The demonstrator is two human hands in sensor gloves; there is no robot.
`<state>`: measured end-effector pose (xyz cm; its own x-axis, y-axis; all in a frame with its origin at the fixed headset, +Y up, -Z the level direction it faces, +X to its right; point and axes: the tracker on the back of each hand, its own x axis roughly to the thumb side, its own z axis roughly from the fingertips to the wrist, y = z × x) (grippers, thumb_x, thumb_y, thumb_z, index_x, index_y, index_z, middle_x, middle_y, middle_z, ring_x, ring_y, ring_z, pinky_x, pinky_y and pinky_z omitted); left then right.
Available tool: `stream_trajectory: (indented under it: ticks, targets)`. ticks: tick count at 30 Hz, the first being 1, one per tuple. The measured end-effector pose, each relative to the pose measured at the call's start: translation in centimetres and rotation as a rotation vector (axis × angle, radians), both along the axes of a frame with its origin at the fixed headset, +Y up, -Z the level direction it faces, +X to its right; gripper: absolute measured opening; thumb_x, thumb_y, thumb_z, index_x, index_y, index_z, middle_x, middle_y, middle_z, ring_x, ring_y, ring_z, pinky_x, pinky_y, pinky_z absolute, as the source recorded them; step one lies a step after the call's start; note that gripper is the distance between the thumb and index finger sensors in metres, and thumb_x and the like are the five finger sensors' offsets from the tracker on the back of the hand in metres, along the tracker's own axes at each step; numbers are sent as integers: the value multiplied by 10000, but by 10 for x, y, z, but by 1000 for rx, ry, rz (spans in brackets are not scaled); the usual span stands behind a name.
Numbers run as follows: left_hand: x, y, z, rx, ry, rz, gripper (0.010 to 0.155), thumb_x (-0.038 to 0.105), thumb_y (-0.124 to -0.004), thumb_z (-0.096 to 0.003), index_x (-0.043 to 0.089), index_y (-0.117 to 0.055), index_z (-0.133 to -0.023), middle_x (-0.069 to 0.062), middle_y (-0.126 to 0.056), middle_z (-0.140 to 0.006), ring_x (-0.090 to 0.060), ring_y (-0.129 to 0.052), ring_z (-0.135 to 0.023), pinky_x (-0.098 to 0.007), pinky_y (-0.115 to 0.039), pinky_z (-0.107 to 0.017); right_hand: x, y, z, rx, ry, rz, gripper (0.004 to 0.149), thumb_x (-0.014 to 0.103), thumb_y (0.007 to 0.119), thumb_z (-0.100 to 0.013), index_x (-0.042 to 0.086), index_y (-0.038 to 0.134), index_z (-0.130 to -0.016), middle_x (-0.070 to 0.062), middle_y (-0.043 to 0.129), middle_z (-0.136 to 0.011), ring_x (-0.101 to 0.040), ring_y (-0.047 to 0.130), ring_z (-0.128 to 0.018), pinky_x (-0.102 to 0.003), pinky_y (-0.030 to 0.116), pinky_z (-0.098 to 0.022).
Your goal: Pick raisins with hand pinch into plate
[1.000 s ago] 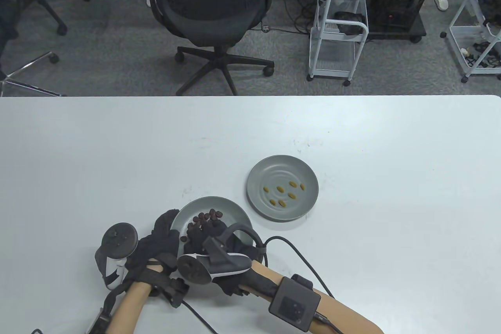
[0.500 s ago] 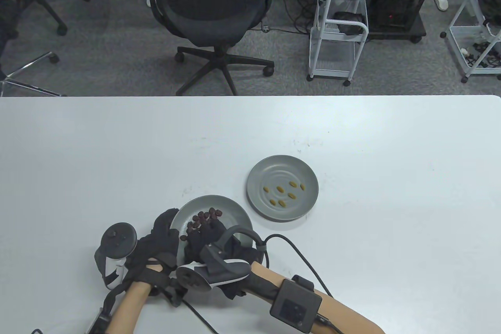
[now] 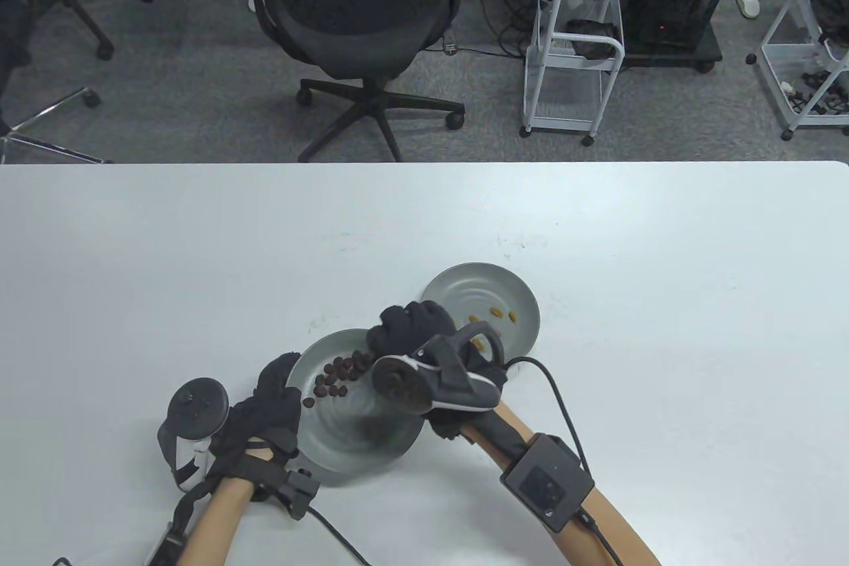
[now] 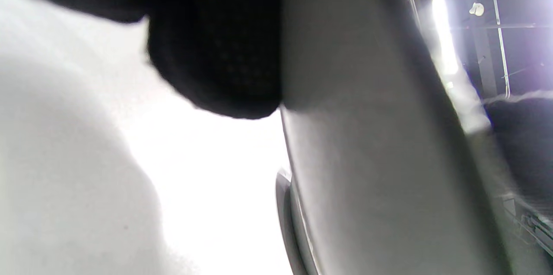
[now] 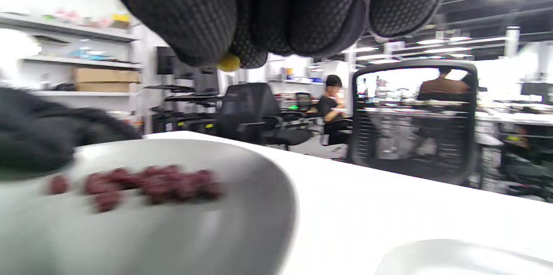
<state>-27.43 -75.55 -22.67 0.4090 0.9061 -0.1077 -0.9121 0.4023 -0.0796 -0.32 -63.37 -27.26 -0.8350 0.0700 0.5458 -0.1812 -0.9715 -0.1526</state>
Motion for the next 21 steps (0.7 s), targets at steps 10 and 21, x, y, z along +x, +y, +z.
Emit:
stream_trajectory:
  ticks: [10, 21]
  targets:
    - [0, 0, 0, -3, 0, 1, 607, 302, -664, -482, 177, -540, -1063, -139, -878, -790, -204, -1056, -185, -339, -915, -82, 80, -54, -75, -125, -339, 118, 437, 370, 842, -500, 160, 837, -883, -103, 820, -832, -292, 874, -629, -609, 698, -659]
    - [0, 0, 1, -6, -2, 0, 608, 303, -663, -482, 178, -540, -1063, -138, -877, -791, -204, -1056, -185, -338, -915, -81, 117, -100, -100, -426, -432, 251, 422, 375, 850, -504, 165, 853, -869, -98, 832, -820, -294, 875, -622, -607, 697, -658]
